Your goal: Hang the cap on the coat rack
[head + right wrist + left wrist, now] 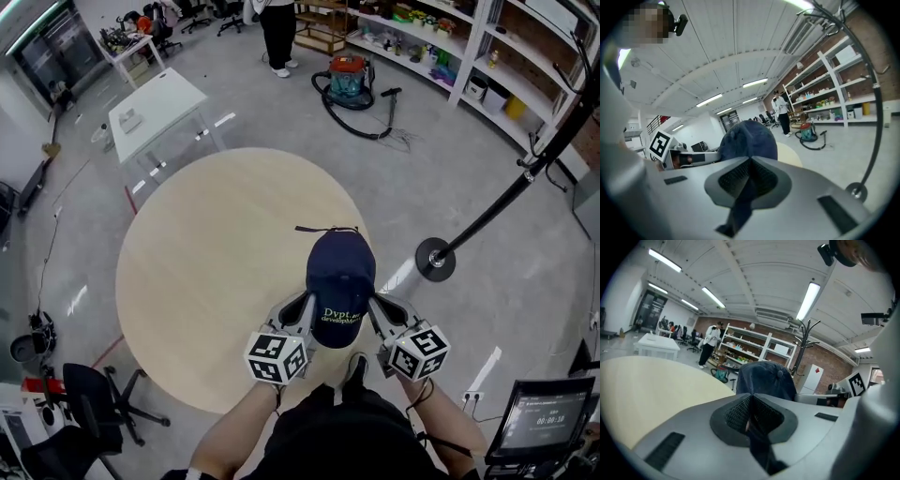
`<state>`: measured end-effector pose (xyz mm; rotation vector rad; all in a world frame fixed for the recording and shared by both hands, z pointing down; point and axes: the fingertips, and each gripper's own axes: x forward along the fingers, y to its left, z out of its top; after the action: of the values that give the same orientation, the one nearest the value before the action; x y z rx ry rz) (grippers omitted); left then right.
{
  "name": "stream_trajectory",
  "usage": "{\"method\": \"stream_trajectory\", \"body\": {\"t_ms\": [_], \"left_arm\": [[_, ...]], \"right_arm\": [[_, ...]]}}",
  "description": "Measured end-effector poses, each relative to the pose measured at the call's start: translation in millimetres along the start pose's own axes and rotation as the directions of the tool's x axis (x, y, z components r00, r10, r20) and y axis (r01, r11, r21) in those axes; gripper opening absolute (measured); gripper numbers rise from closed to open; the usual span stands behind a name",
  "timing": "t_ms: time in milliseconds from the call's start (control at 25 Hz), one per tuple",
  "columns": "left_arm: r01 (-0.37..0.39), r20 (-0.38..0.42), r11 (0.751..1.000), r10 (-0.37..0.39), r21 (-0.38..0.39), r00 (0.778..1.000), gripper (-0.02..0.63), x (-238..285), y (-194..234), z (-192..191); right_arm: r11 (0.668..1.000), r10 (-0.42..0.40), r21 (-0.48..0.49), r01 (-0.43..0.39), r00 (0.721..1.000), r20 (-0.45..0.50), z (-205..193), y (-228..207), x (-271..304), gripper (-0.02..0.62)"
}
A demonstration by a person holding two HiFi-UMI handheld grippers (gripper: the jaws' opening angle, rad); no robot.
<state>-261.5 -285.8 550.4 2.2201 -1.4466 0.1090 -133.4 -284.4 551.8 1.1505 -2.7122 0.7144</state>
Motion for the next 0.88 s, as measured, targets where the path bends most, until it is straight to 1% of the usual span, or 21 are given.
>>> {"method": "stream_trajectory", "body": {"t_ms": [120,240,360,520,640,760,880], "left_arm": [[0.062,0.034,0.998,-0.063,0.026,0.997,0.020,11,-28,18],[0.119,0.062,0.992,-0.122,0.041,0.991,0.020,20,-57,35],[0.180,0.083,0.982,-0.184,0.056,0.979,0.020,30,-86,47],[0.269,0.083,0.960,-0.274,0.073,0.958,0.018,40,-125,52],[0.347,0.066,0.933,-0.354,0.092,0.933,0.018,45,-159,53],[0.437,0.034,0.892,-0.444,0.116,0.896,0.018,49,-192,51],[0.514,0.001,0.849,-0.519,0.124,0.855,0.018,58,-222,44]], "right_arm": [[0.999,-0.036,-0.021,0.038,0.997,0.071,25,-11,-22,0.015],[0.995,-0.071,-0.062,0.080,0.989,0.133,51,-18,-46,0.015],[0.986,-0.112,-0.099,0.132,0.977,0.184,68,-24,-74,0.015],[0.972,-0.185,-0.100,0.213,0.954,0.235,76,-34,-113,0.015],[0.952,-0.268,-0.072,0.297,0.924,0.273,80,-43,-144,0.015],[0.921,-0.361,-0.029,0.389,0.877,0.316,81,-50,-176,0.015],[0.887,-0.434,0.000,0.461,0.835,0.338,76,-58,-205,0.015]]}}
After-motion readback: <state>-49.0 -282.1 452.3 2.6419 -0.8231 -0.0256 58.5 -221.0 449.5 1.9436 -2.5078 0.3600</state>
